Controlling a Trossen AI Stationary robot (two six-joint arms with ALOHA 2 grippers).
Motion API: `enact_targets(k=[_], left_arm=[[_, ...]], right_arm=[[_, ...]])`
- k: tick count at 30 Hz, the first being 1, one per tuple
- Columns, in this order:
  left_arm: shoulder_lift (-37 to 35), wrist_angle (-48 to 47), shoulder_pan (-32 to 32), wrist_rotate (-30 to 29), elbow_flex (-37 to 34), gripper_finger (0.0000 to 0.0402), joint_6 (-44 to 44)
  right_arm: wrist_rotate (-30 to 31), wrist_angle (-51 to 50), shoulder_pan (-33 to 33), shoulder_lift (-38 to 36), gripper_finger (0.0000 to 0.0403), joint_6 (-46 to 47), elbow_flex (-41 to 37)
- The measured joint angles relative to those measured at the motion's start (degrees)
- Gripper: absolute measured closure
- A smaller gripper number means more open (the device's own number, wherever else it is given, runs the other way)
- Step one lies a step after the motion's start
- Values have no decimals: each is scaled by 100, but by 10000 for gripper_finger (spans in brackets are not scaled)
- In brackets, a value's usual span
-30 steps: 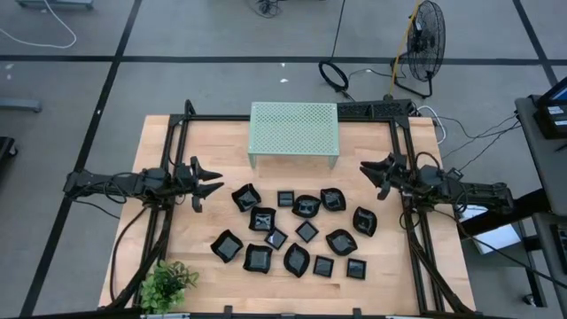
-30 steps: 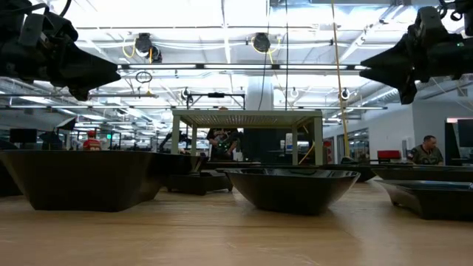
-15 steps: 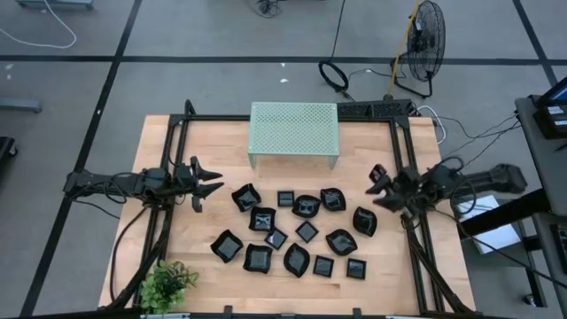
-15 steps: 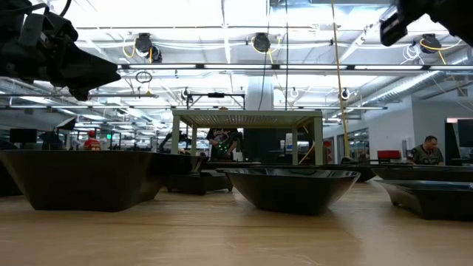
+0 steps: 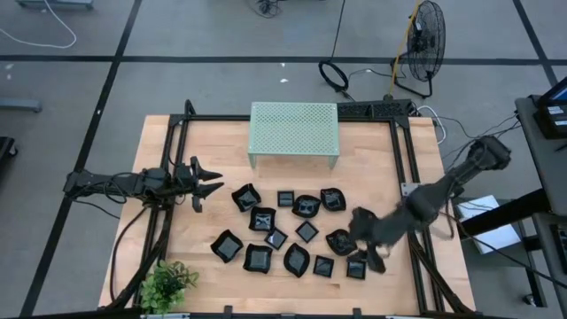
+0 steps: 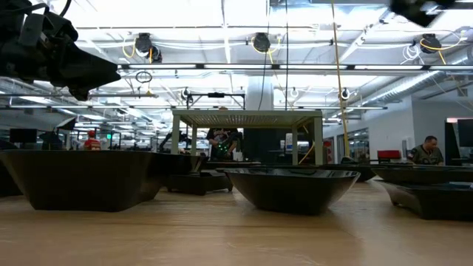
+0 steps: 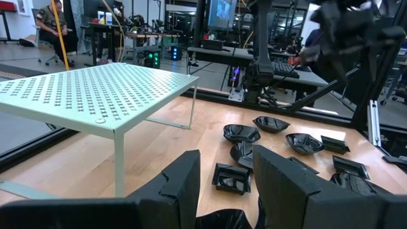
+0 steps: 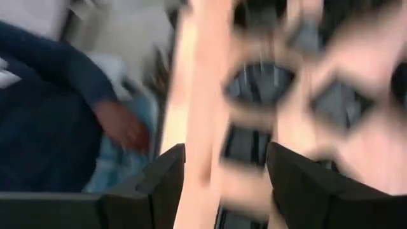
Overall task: Pick & Place Mini shaped plates
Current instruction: Put the black square plate on the shelf
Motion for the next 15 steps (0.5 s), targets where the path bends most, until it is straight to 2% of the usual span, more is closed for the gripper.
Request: enact_targets(k=[4, 7, 11, 15], left_arm=[[1, 0, 0, 0, -1, 256, -1], [1, -1, 2, 0, -1, 256, 0], [1, 0, 1, 0, -1, 256, 0], [1, 0, 1, 0, 0, 256, -1]], right_arm=[[-10, -1144, 428, 661, 205, 1203, 268], [-9, -1517, 609, 945, 206, 1762, 135], [-13, -1413, 673, 1110, 206, 1962, -258], [-9, -879, 671, 1113, 207, 1963, -700]])
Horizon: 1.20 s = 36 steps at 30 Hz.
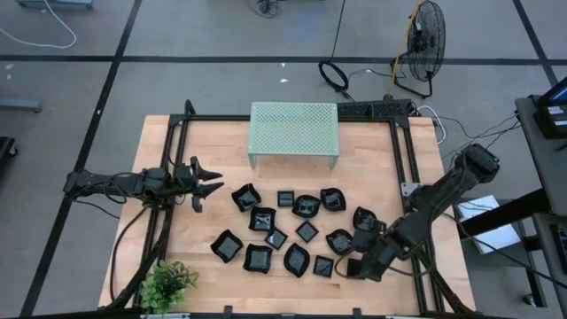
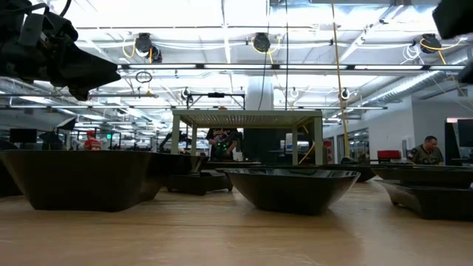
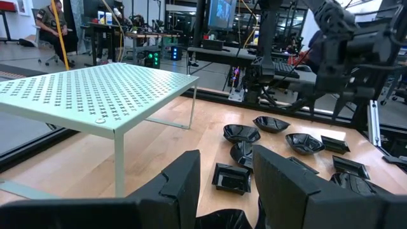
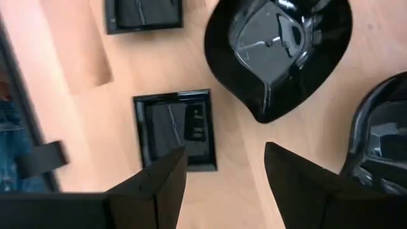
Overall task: Pick & Place Mini shaped plates
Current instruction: Put the black square plate on the shelf
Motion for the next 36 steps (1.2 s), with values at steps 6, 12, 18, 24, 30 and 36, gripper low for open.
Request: enact_targets(k=[6, 12, 18, 24, 30, 36], left_arm=[[-1, 0, 0, 0, -1, 256, 0], [0, -1, 0, 0, 0, 256, 2], [0, 0, 0, -2, 0, 256, 2], [0, 0, 1, -2, 0, 256, 0], [-1, 0, -1, -2, -1, 256, 0], [0, 0, 0, -2, 0, 256, 0]], right_arm=[[0, 908, 0, 0, 207, 22, -694], [-127, 1456, -2, 89, 207, -51, -908], [-456, 1628, -26, 432, 207, -108, -833], [-438, 1664, -31, 459, 219, -213, -833], [-441, 1668, -143, 459, 274, -489, -833], [-490, 1628, -216, 459, 336, -647, -833]])
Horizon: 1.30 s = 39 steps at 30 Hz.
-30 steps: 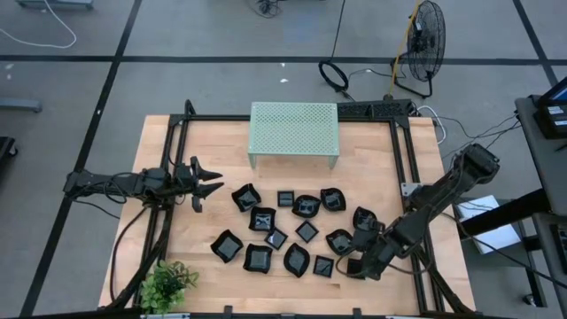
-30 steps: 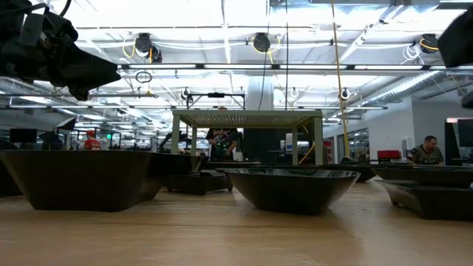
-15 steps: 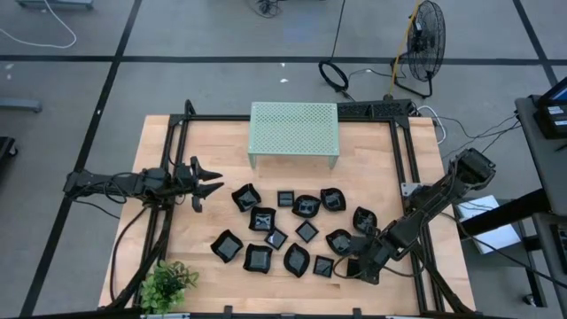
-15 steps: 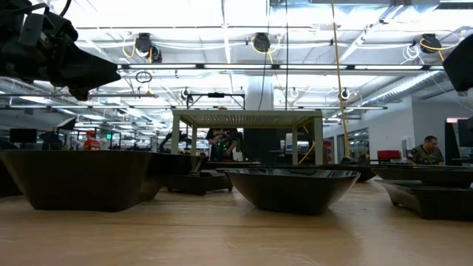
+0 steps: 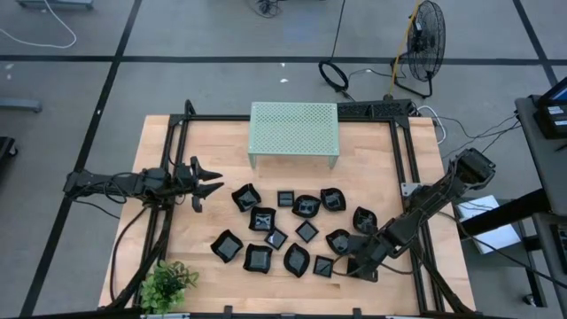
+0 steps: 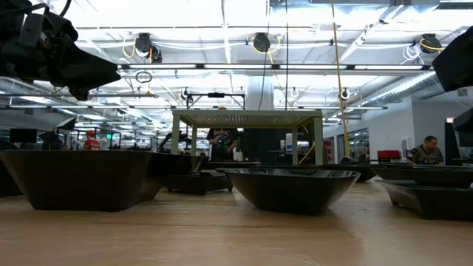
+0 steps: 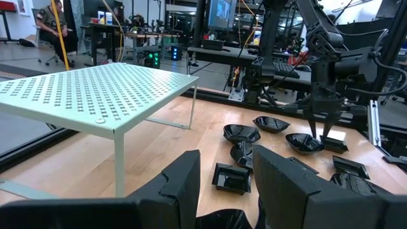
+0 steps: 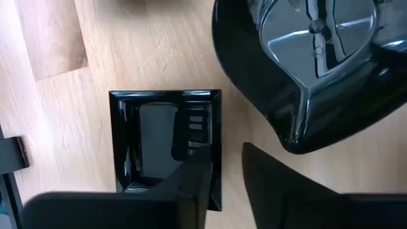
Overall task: Pick & Place Mini shaped plates
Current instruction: Put the black square plate on the shelf
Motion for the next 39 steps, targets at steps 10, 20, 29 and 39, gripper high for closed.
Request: enact_targets(k=[10, 20, 29, 39], left_arm=[[0, 0, -1, 0, -1, 256, 0], [0, -1, 0, 0, 0, 256, 0], [0, 0, 0, 0, 0, 256, 0], [0, 0, -1, 0, 0, 256, 1]], right_arm=[[-284, -132, 0, -4, 399, -13, 7], [-1317, -171, -104, -114, 402, 45, 7], [-1121, -131, -109, -987, 402, 50, 2], [181, 474, -477, -1917, 402, -1280, 0]])
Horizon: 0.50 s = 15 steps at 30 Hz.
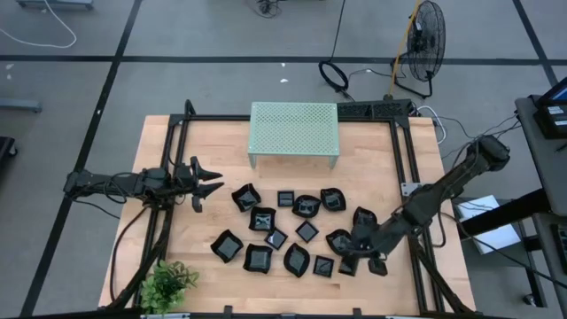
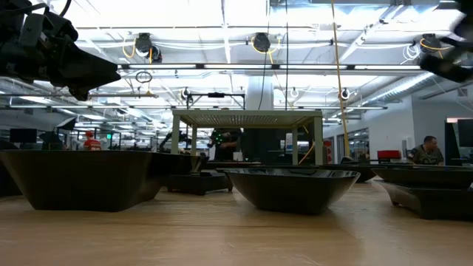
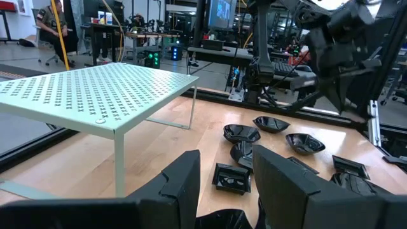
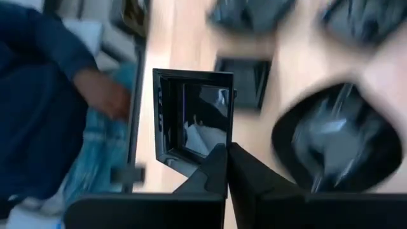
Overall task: Pick & Place Mini shaped plates
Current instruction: Put the black square plate on the shelf
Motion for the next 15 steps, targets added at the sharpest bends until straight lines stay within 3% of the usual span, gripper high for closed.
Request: enact_targets(k=[8, 15], left_arm=[[-2, -2, 0, -2, 0, 256, -2], [-2, 0, 0, -2, 0, 256, -2]], right_arm=[[57, 473, -1224, -410, 402, -1277, 0], [-255, 699, -2897, -579, 402, -1721, 0]])
